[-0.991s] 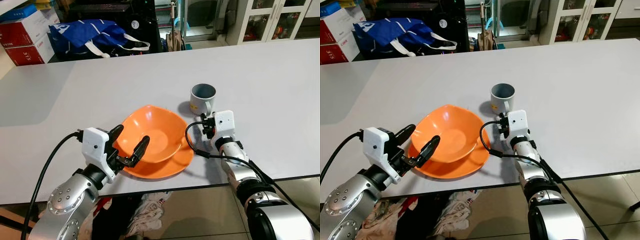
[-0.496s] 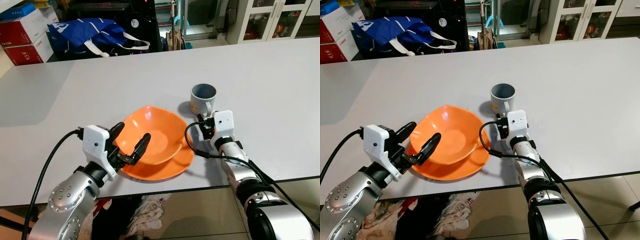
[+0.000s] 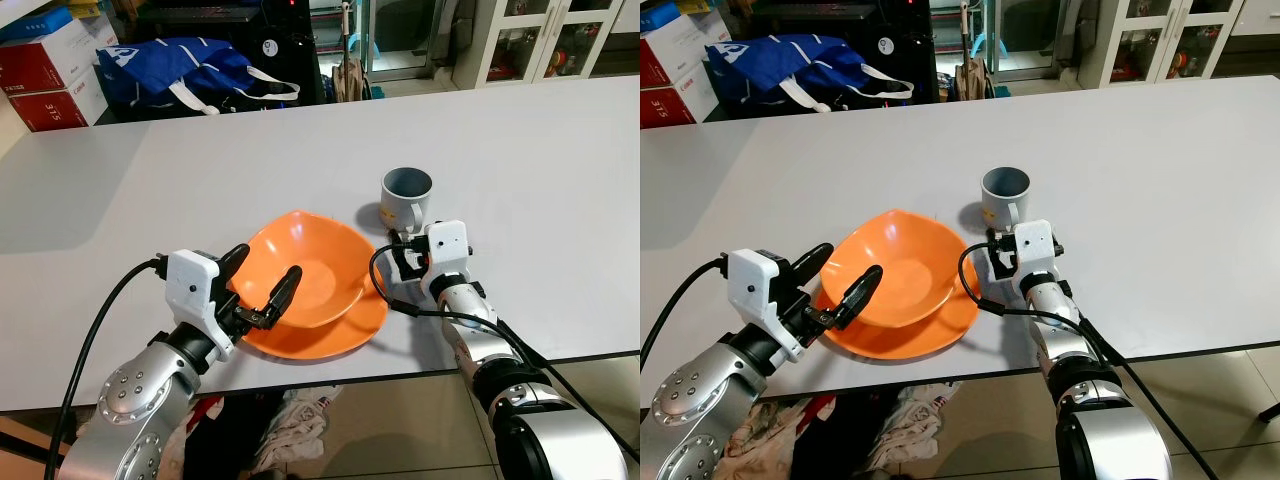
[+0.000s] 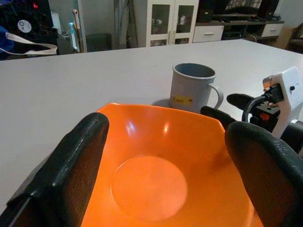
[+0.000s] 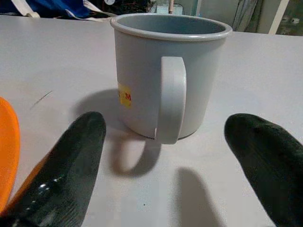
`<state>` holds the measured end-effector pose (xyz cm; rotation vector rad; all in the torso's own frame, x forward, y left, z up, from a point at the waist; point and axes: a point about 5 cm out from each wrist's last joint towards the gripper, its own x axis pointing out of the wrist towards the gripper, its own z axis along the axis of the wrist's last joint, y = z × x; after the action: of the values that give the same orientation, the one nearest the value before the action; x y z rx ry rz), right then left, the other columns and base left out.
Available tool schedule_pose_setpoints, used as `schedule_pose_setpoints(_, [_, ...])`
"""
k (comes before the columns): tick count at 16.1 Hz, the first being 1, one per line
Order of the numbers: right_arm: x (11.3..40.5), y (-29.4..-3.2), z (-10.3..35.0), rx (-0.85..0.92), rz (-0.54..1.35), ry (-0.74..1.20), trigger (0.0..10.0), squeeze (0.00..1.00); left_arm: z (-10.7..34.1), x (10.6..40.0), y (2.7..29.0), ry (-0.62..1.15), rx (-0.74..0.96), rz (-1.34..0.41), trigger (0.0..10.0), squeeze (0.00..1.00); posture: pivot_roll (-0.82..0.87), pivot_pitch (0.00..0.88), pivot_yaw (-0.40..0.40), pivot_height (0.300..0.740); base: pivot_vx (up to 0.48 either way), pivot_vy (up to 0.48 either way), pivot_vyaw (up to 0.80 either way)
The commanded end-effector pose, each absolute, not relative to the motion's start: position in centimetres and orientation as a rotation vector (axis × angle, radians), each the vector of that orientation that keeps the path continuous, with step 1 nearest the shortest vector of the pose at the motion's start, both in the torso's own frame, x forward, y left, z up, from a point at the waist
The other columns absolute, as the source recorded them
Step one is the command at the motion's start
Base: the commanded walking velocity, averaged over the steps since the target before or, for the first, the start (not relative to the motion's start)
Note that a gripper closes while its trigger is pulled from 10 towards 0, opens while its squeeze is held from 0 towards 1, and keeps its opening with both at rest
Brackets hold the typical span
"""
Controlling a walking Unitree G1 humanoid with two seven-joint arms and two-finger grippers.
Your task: Setting the table
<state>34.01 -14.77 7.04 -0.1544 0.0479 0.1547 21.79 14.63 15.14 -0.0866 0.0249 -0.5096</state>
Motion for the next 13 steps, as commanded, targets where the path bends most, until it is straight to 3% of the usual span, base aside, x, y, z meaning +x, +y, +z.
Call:
schedule_pose_setpoints(1, [33.83, -14.67, 7.06, -0.169, 0.165, 0.032, 10.0, 1.00, 14.97, 21.98, 14.66, 0.038, -0.083, -0.509, 10.0, 0.00, -0.03, 0.000, 0.107, 0.740, 0.000, 0.000, 0.00])
schedule_pose_setpoints(13, [33.98, -14.79, 7.86, -0.183, 0.162, -0.021, 10.0, 1.00, 14.93, 22.27, 14.55, 0.033, -0.083, -0.516, 10.0, 0.00, -0.04, 0.000, 0.107, 0.740, 0.000, 0.000, 0.00])
